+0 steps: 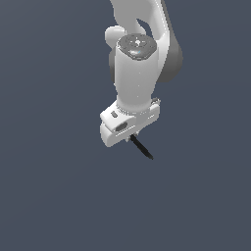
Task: Pick up the object and move it to a goal position.
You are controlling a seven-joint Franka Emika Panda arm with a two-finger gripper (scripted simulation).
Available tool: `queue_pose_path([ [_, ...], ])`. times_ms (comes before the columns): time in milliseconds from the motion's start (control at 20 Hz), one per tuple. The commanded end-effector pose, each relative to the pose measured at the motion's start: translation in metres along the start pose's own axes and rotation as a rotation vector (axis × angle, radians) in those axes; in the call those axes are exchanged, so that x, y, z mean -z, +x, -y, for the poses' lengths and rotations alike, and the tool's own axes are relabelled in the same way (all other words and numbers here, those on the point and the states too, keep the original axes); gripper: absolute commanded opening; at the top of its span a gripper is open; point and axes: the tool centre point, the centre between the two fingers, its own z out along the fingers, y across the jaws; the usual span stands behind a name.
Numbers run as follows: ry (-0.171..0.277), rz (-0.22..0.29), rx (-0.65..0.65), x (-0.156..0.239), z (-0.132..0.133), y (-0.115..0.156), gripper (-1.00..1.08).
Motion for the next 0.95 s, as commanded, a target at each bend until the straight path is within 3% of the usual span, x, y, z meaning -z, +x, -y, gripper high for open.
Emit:
queue_pose_path([
  [0, 0.0, 0.0, 0.0, 0.027, 0.012, 0.004, -1.0],
  [450, 0.001, 0.0, 0.0, 0.099, 0.043, 0.019, -1.0],
  [900, 0.001, 0.0, -0.001, 0.12, 0.051, 0.025, -1.0],
])
